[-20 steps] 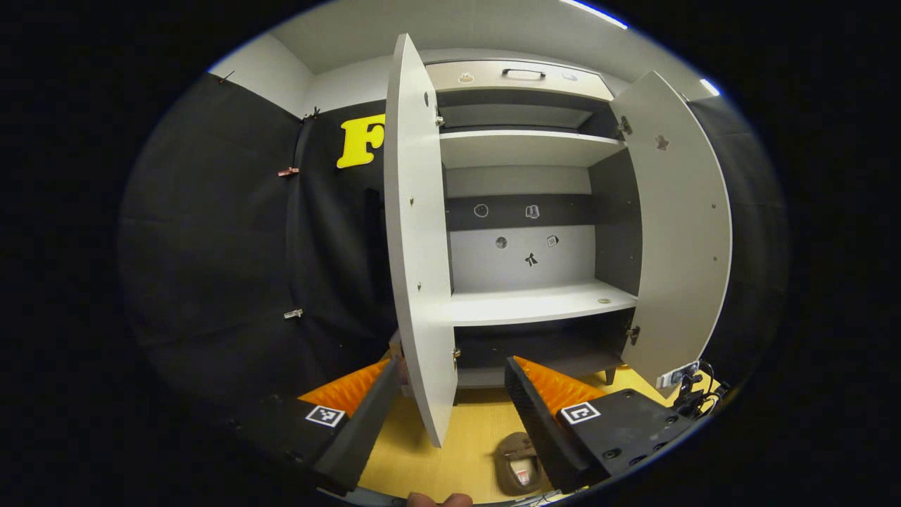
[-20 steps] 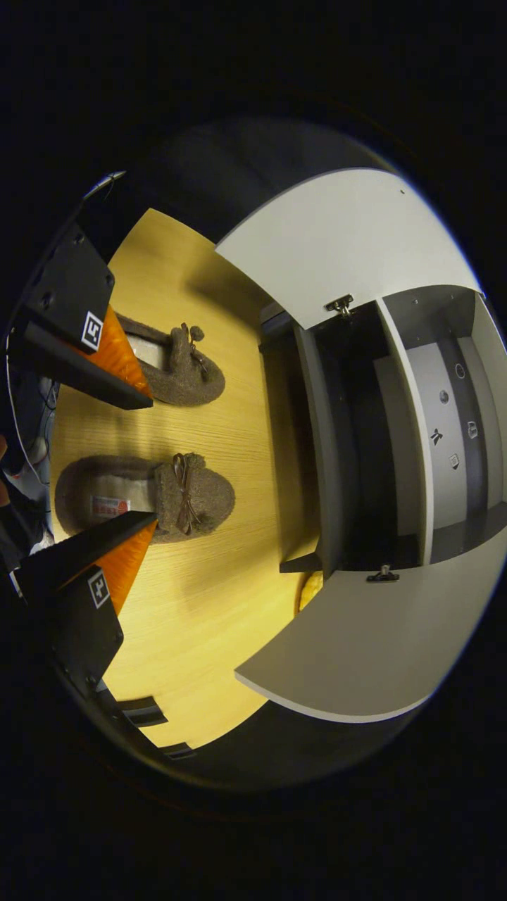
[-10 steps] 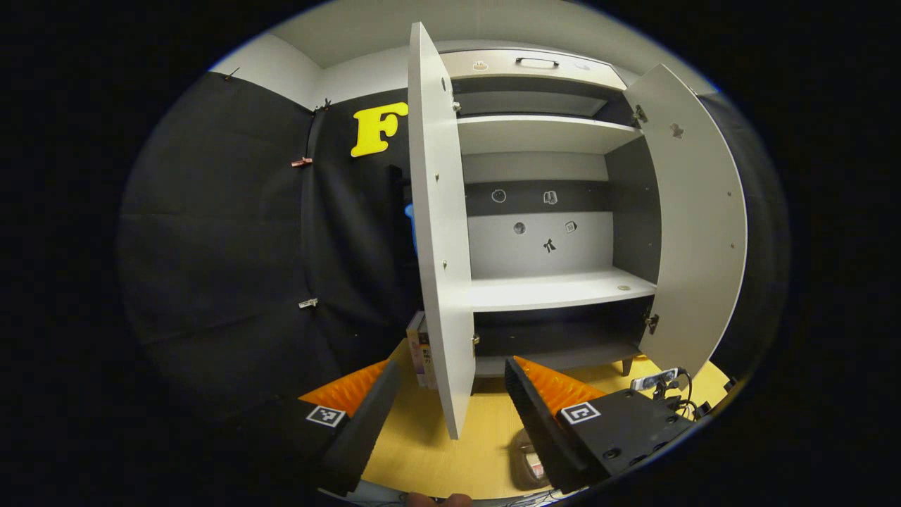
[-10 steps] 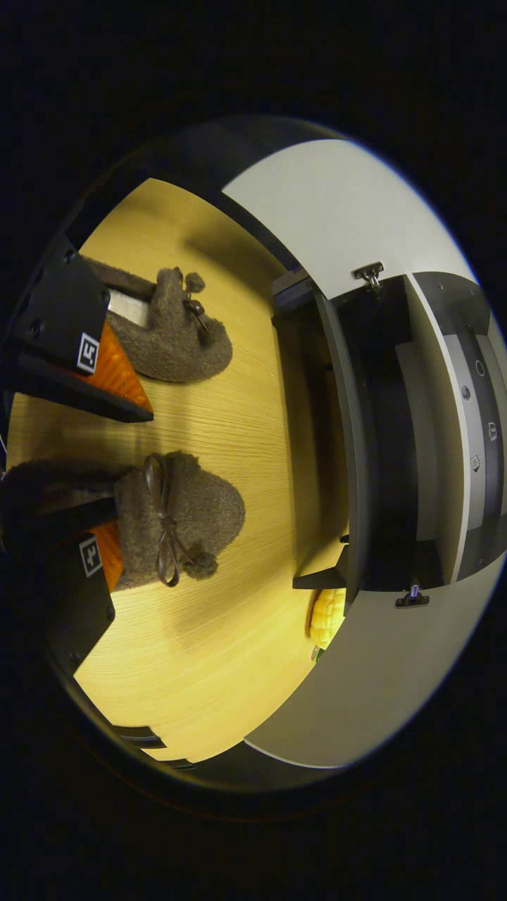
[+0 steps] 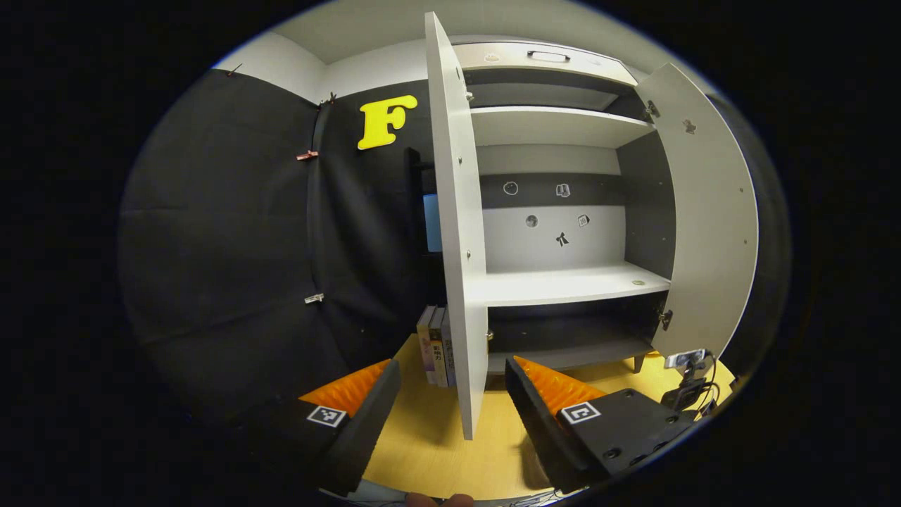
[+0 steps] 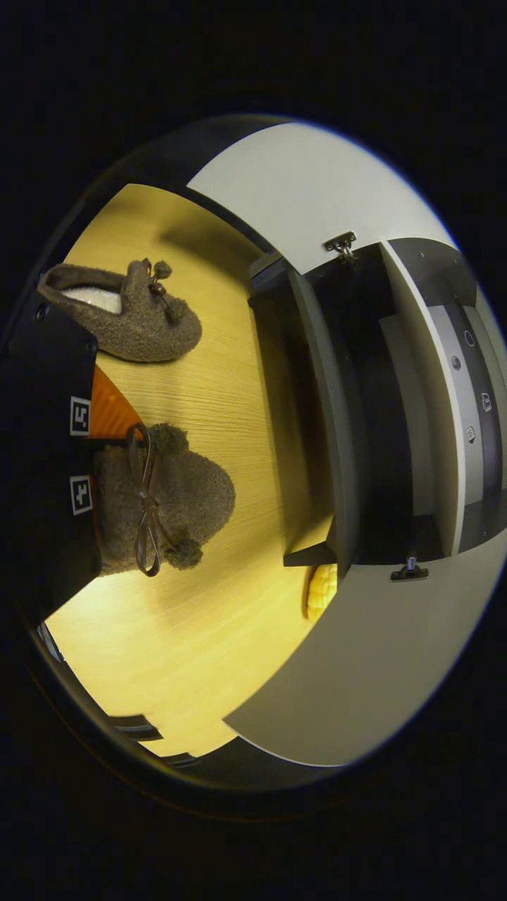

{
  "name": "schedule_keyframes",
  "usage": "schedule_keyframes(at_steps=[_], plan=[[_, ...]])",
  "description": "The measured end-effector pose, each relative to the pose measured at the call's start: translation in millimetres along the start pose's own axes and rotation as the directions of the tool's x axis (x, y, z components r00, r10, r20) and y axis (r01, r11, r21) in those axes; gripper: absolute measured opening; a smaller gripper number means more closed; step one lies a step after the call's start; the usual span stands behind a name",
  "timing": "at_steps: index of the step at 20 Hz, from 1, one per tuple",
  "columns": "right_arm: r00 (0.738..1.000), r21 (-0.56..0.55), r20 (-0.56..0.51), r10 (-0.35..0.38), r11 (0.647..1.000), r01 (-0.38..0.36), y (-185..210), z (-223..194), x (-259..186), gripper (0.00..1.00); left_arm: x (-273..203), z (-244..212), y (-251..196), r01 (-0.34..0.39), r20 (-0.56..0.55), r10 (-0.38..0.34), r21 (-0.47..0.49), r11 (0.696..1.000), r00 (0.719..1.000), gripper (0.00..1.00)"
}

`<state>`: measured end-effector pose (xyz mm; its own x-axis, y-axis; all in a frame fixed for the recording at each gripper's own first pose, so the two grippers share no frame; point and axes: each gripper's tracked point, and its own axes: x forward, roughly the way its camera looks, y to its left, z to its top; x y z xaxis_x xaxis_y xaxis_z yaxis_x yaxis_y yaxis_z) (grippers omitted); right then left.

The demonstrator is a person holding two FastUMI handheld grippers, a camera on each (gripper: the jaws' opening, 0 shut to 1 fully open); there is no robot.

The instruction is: Grab one shoe with the right hand and put it into the shoe cabinet, grab the other shoe with the left hand and put it into the shoe cabinet; then close the right door with the right hand and the left door with the left hand.

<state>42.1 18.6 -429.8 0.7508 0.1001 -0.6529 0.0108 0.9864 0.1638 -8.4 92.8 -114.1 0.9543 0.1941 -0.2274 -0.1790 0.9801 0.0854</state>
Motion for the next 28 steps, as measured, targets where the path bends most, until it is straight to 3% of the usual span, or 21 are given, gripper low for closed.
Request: schedule_keyframes(at_steps=[8,14,21,28], plan=[[0.990,-0.046,0.127,0.058,0.998,-0.053,17.8,131.4,-85.2,0.06,8.0,4.5,-16.0,0.058,0.030,-0.057,-0.024,0.998,0.998,0.94],[0.983,-0.088,0.168,0.068,0.995,-0.054,34.6,235.8,-116.1,0.06,10.3,7.2,-27.4,0.094,0.041,-0.093,-0.028,0.995,0.995,0.94],[0.967,-0.099,0.228,0.113,0.991,-0.092,61.6,347.5,-95.7,0.06,14.8,1.8,-35.8,0.123,0.034,-0.122,-0.046,0.991,0.992,0.94],[0.957,-0.115,0.267,0.117,0.989,-0.089,75.4,424.1,-27.7,0.06,22.9,-7.8,-38.2,0.116,0.009,-0.116,-0.060,0.991,0.993,0.94]])
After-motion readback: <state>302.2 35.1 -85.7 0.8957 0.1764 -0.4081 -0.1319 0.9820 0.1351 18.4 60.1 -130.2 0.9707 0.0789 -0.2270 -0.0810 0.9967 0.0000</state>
